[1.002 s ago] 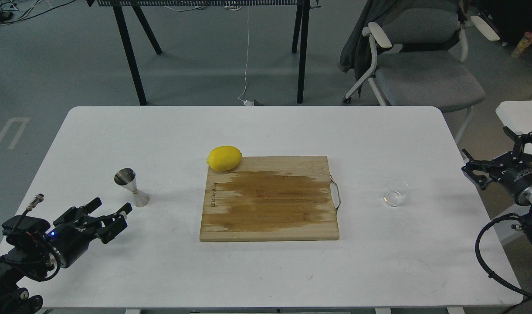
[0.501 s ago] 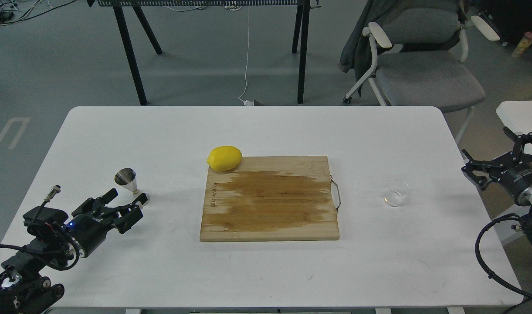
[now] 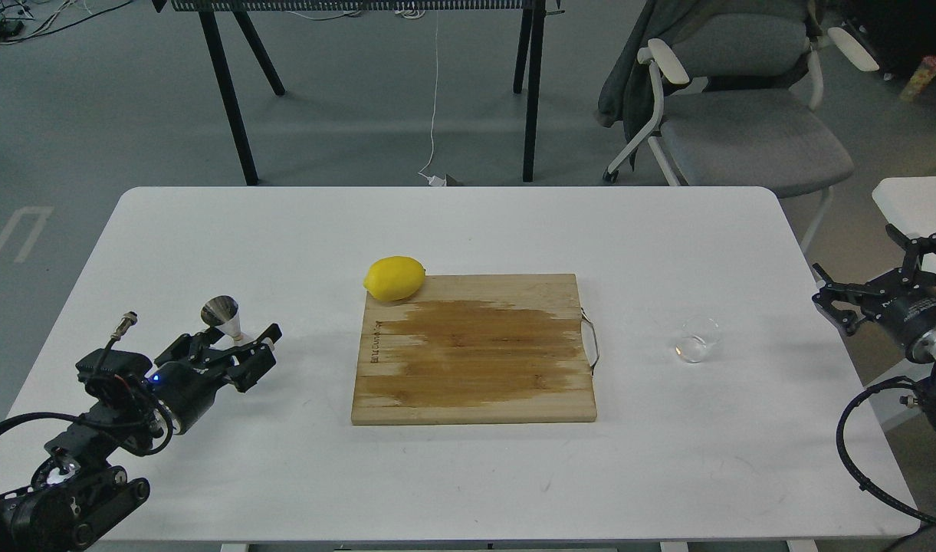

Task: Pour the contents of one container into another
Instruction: 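Close the left gripper around the steel jigger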

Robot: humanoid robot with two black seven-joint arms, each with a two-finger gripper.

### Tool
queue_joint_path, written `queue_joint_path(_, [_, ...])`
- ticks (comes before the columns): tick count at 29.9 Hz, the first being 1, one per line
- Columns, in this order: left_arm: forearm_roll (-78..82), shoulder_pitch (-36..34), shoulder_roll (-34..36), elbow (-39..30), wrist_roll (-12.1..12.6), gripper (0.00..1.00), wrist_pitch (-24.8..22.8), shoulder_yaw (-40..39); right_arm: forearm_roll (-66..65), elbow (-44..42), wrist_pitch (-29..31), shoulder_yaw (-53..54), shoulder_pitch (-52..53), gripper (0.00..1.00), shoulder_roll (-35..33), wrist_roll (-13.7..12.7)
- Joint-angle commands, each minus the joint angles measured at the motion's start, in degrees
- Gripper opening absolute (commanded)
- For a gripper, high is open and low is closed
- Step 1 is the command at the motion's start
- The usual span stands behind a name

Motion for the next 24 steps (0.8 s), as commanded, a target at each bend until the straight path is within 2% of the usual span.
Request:
queue_joint_path(1, [0.08, -0.9, -1.29, 2.0, 0.0, 0.95, 0.0, 0.08, -0.01, -0.08, 0.0, 0.02, 0.0, 1.0, 0.0, 0.0])
queue_joint_path(8, [0.0, -3.19, -3.22, 6.74, 0.0, 0.83, 0.0, 2.45, 0.07, -0.08, 0.0, 0.02, -0.17, 1.0, -0.08, 0.09])
queue_joint_path(11, [0.08, -3.54, -4.02, 9.2, 0.0, 0.75, 0.0, 2.45, 0.07, -0.08, 0.0, 0.1, -0.17, 1.0, -0.08, 0.09])
queue_joint_path(14, [0.08, -4.42, -5.16, 11.05, 0.0, 0.56, 0.0, 2.54, 0.07, -0.08, 0.0, 0.1, -0.17, 1.0, -0.08, 0.09])
queue_joint_path(19, [0.17, -5.39, -5.34, 12.9, 0.0, 0.32, 0.0, 2.63, -0.01, -0.08, 0.0, 0.02, -0.17, 1.0, -0.08, 0.17])
queue_joint_path(21, [0.17, -5.56, -5.34, 13.07, 0.0, 0.13, 0.0, 2.54, -0.01, -0.08, 0.0, 0.02, -0.17, 1.0, -0.08, 0.17])
queue_joint_path(22, [0.09, -5.74, -5.34, 13.08, 0.0, 0.08, 0.0, 2.54, -0.01, -0.08, 0.0, 0.02, -0.17, 1.0, -0.08, 0.17])
queue_joint_path(24, [0.08, -5.92, -5.25, 13.08, 0.0, 0.06, 0.0, 2.54, -0.01, -0.08, 0.0, 0.02, -0.17, 1.0, -0.08, 0.17])
